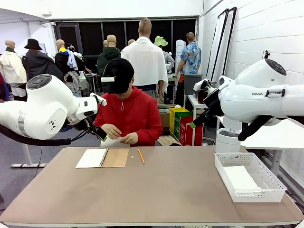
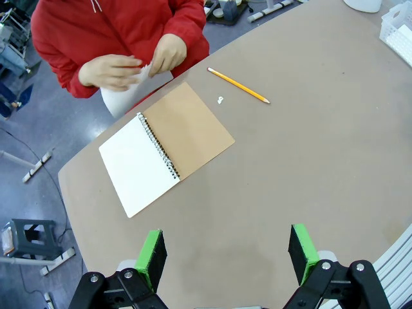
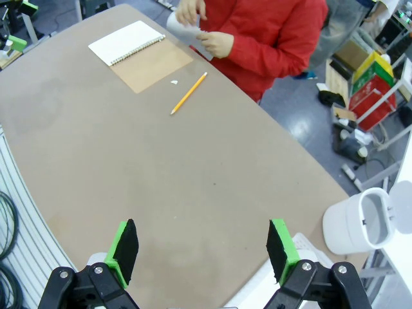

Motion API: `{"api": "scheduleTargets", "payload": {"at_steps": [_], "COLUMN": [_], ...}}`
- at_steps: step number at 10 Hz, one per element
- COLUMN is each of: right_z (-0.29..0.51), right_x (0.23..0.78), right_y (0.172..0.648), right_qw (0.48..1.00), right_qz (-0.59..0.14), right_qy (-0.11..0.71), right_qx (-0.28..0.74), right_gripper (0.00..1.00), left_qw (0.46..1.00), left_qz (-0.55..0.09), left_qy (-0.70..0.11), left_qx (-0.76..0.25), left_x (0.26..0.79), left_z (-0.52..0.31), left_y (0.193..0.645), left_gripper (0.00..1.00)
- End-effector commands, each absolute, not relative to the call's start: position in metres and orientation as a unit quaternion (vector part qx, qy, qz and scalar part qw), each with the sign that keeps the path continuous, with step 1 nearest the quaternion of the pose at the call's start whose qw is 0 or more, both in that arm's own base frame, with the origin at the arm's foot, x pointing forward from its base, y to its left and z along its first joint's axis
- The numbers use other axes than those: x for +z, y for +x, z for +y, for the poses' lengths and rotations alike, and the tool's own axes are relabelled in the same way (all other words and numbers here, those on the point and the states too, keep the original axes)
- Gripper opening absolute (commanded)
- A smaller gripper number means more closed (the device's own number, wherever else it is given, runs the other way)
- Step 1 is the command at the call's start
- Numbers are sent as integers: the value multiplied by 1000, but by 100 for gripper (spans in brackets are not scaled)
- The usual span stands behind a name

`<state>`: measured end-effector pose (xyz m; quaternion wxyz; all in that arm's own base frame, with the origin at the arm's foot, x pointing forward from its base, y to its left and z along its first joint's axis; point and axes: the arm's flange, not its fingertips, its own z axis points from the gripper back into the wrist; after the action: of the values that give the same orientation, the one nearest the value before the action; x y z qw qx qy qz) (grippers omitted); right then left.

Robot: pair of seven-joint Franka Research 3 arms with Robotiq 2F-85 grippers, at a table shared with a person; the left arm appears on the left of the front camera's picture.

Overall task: Sort the paper based on its condition.
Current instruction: If a person hands you a paper, place it in the Organizing basket , and if it's crumpled, put it in the Trash can.

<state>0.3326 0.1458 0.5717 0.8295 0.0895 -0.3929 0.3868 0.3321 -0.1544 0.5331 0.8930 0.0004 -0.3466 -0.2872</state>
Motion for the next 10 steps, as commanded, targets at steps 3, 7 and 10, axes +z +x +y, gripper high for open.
{"api": "scheduleTargets", "payload": {"at_steps": [3, 7, 10], "right_z": [146, 146, 146], "right_x": [571, 571, 571], "right_y": [333, 333, 333], "right_qw": [831, 831, 831], "right_qz": [-392, -392, -392], "right_qy": [86, 86, 86], "right_qx": [385, 385, 385], "right_gripper": [100, 100, 100], "left_qw": [893, 893, 893], "left_qz": [-346, -346, -346], "left_qy": [2, 2, 2], "left_qx": [-287, -287, -287], "left_x": [533, 533, 533], "left_z": [-155, -155, -155], "left_y": [332, 332, 332], "left_gripper": [100, 100, 100]}}
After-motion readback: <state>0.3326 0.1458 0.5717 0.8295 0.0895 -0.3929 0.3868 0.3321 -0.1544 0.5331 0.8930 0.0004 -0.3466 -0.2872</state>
